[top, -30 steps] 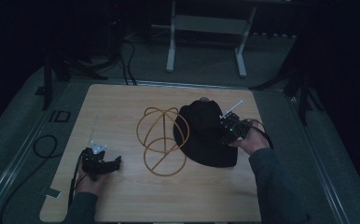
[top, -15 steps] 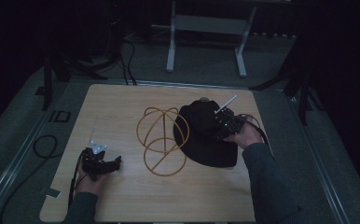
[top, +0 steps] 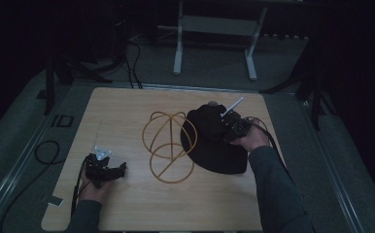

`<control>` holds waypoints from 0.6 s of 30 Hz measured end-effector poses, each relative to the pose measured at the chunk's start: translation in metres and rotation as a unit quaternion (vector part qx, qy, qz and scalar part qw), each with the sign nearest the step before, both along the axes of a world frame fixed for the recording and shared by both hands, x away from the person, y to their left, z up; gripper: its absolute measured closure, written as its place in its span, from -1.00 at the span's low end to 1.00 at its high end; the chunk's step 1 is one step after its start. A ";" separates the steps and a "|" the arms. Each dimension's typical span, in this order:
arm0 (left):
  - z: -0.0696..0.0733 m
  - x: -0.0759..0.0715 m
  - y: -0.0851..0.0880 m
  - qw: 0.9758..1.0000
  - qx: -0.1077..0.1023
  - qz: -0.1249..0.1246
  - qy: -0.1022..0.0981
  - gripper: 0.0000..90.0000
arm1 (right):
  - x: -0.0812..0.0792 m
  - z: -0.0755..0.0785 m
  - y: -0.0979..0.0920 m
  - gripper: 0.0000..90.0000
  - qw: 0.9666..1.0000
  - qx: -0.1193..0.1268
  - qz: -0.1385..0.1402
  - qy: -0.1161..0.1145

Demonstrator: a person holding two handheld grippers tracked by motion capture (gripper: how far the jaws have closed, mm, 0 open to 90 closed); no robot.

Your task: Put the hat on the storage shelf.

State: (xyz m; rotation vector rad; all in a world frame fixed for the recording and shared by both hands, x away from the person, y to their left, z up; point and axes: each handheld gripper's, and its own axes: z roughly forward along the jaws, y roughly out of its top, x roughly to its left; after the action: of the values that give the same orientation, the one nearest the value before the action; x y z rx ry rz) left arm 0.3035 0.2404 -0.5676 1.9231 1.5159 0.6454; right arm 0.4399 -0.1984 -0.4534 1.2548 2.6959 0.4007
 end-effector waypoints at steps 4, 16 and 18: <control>0.000 0.000 0.000 1.000 0.000 0.000 0.000 -0.70 | 0.001 -0.003 0.002 0.01 1.000 -0.003 0.003 0.012; 0.000 0.000 0.000 1.000 0.000 0.000 0.000 -0.70 | 0.004 -0.011 0.010 0.39 0.999 -0.015 -0.005 0.028; 0.000 0.000 0.000 1.000 0.000 0.000 0.000 -0.70 | 0.005 -0.011 0.012 0.63 1.000 -0.018 -0.007 0.025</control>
State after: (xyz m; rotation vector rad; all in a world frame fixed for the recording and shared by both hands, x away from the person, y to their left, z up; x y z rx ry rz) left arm 0.3035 0.2404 -0.5676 1.9232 1.5159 0.6452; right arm 0.4445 -0.1868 -0.4649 1.2904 2.7212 0.3223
